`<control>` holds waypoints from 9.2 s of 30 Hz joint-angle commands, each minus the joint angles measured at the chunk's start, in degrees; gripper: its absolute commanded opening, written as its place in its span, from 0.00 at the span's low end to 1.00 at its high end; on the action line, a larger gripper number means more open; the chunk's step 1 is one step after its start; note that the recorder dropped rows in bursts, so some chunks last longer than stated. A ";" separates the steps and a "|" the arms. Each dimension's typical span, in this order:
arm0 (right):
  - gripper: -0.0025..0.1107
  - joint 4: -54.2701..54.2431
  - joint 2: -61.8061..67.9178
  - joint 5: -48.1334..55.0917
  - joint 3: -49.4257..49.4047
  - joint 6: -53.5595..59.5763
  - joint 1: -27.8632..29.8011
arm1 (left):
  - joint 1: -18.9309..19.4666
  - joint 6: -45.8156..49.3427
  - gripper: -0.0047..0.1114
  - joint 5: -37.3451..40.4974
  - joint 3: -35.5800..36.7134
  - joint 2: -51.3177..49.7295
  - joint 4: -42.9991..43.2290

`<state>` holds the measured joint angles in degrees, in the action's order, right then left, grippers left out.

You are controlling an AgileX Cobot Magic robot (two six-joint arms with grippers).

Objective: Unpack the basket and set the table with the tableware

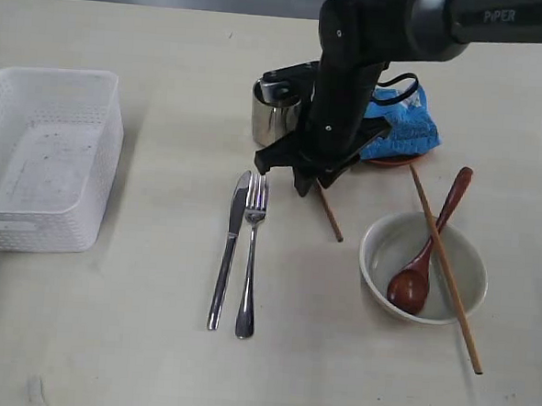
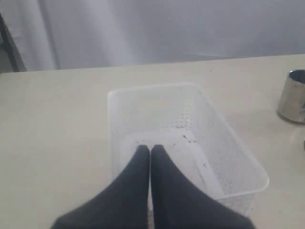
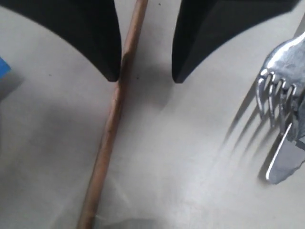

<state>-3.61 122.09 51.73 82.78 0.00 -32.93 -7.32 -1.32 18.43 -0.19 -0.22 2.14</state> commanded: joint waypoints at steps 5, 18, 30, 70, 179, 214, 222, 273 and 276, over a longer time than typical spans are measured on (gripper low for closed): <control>0.33 1.74 2.52 -0.66 0.33 0.00 0.03 | 0.18 -0.22 0.04 -0.10 0.19 0.22 -0.03; 0.02 1.74 2.76 4.20 0.33 0.00 0.03 | 0.18 -0.22 0.04 -0.10 0.19 0.22 -0.03; 0.02 2.58 -9.71 7.04 0.33 -3.05 0.15 | 0.18 -0.22 0.04 -0.10 0.19 0.22 -0.03; 0.02 -0.34 -39.03 0.92 -38.67 -19.03 2.89 | 0.18 -0.22 0.04 -0.10 0.19 0.22 -0.03; 0.02 5.11 -112.60 -15.45 -41.59 -14.01 2.53 | 0.18 -0.42 0.04 -0.09 0.19 0.22 0.22; 0.02 3.61 -107.67 -15.11 -41.59 -11.13 2.53 | 0.08 -108.51 0.13 -33.70 -25.23 -46.33 96.19; 0.02 3.61 -107.67 -11.74 -41.59 -11.13 2.53 | 0.08 -101.14 0.25 -21.12 -44.25 -66.84 97.80; 0.02 2.00 -107.67 -8.99 -42.99 -10.62 2.53 | 14.60 -8.09 0.04 14.12 -62.83 -100.60 8.06; 0.02 2.00 -107.67 -8.99 -42.99 -10.62 2.53 | 14.60 -8.09 0.04 15.11 -67.52 -103.90 9.63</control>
<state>-1.63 14.35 43.08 39.82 -10.87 -30.29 7.18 -8.77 34.40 -63.83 -101.63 9.90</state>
